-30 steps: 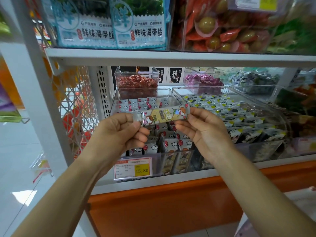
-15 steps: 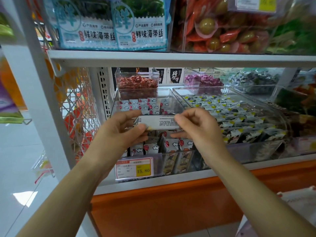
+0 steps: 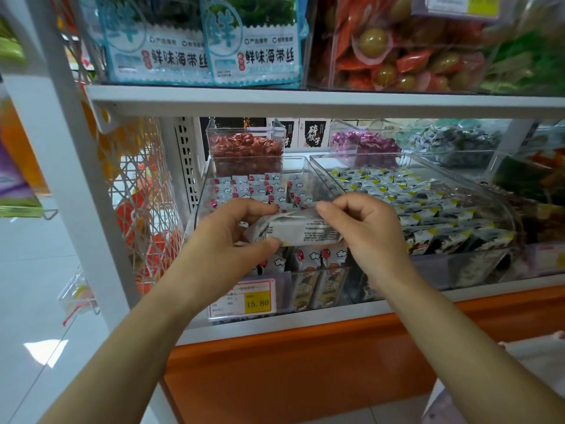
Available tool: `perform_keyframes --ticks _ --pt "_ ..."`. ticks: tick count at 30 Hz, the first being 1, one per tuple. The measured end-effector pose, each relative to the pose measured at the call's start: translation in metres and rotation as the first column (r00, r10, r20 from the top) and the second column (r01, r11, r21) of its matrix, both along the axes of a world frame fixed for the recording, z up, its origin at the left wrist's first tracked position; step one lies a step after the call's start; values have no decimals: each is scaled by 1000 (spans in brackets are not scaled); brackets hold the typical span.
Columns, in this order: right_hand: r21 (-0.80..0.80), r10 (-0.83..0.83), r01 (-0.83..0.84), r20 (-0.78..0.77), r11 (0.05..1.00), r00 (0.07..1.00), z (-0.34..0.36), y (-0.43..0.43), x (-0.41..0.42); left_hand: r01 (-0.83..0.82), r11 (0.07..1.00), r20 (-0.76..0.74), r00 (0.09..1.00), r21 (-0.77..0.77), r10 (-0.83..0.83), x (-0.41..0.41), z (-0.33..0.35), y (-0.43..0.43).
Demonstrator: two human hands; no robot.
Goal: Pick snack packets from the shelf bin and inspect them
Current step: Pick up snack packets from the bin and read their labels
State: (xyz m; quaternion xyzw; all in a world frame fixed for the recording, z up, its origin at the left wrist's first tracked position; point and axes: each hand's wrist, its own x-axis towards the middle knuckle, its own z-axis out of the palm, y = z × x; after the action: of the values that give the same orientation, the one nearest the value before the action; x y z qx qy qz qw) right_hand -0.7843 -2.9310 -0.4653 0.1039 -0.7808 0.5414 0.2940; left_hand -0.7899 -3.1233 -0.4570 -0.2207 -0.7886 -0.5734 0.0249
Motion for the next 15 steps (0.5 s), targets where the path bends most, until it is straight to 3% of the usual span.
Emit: perform_keyframes --ticks 6,11,15 --pt "106 37 -35 -18 994 999 -1 -5 3 -87 995 -32 996 -40 86 2 2 2" --pt "145 97 -94 -12 985 995 0 -5 4 -38 999 69 997 14 37 0 6 -2" --pt "150 139 -140 17 979 990 0 -5 5 -30 999 61 998 -37 32 -3 9 -10"
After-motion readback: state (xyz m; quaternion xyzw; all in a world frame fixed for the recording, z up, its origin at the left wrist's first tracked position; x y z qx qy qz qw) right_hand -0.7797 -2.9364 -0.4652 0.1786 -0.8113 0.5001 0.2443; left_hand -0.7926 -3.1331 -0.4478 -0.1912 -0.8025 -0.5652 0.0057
